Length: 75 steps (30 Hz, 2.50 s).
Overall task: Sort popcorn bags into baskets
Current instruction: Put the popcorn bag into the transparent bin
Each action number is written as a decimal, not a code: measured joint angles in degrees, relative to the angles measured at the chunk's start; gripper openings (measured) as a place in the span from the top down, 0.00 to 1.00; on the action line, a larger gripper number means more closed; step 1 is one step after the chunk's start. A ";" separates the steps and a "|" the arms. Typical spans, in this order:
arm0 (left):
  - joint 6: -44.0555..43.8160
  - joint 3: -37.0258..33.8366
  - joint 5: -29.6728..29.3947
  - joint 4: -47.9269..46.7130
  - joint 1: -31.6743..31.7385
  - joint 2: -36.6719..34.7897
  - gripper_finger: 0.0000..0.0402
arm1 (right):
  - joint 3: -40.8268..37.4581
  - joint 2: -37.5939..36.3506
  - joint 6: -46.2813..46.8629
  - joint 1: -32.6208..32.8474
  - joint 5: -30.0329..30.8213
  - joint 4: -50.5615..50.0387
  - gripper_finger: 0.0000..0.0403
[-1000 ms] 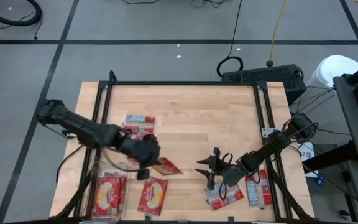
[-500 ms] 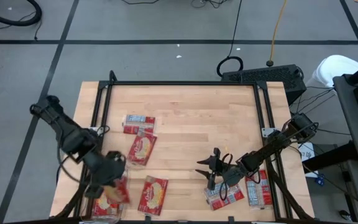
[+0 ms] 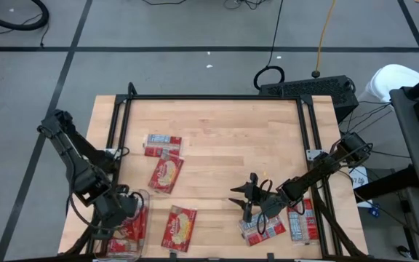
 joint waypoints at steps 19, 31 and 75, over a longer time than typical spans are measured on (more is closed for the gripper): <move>-7.21 -5.51 -1.80 0.22 -0.68 0.00 0.77 | 0.00 0.00 0.62 -0.01 0.00 -0.04 0.60; -9.33 -5.51 -4.07 0.16 -0.68 0.00 0.66 | 0.00 0.00 1.04 -0.01 0.00 -0.07 0.60; -3.41 -5.51 -60.12 3.11 0.40 1.81 0.64 | 8.06 0.02 6.86 4.22 -0.23 -8.18 0.58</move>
